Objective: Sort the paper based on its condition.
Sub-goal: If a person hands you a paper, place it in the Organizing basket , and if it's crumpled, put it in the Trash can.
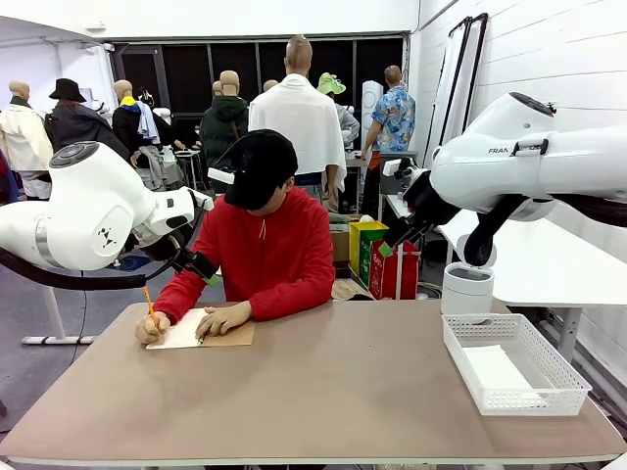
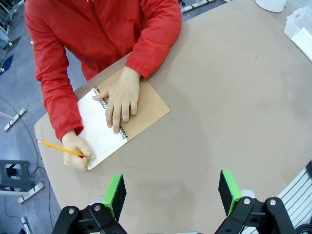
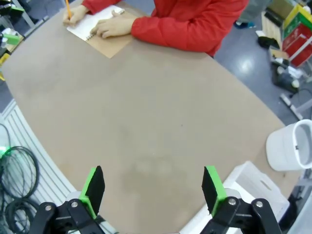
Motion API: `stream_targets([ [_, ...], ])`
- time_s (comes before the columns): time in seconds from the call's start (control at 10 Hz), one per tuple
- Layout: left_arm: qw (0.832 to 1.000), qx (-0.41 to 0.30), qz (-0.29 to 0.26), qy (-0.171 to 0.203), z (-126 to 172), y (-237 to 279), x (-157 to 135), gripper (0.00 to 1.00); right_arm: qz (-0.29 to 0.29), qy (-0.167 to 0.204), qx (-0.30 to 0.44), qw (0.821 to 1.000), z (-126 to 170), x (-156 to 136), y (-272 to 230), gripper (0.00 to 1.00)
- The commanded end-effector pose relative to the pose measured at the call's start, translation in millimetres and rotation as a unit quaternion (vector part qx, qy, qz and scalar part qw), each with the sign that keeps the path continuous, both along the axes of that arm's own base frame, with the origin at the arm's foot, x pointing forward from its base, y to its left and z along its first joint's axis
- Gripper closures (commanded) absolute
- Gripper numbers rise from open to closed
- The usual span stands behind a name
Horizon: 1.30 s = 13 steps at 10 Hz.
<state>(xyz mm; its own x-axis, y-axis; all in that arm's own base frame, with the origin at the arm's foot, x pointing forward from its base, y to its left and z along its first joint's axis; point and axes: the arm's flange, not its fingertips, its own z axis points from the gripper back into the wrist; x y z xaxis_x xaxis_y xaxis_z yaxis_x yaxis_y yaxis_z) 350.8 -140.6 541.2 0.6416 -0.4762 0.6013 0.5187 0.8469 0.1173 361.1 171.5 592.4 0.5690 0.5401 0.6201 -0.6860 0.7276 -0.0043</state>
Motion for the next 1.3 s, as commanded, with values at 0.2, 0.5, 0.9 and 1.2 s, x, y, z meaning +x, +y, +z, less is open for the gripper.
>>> stream_targets([
  [0.2,1.000,-0.001,0.000,-0.002,0.2,0.4,0.1,0.00,0.000,-0.002,-0.003,1.000,1.2,-0.6,1.5,0.00],
  [0.5,1.000,-0.001,0.000,-0.002,0.2,0.4,0.1,0.00,0.000,-0.002,-0.003,1.000,1.2,-0.6,1.5,0.00],
  [0.9,1.000,-0.001,0.000,-0.002,0.2,0.4,0.1,0.00,0.000,-0.002,-0.003,1.000,1.2,-0.6,1.5,0.00],
  [1.2,1.000,-0.001,0.000,-0.002,0.2,0.4,0.1,0.00,0.000,-0.002,-0.003,1.000,1.2,-0.6,1.5,0.00],
])
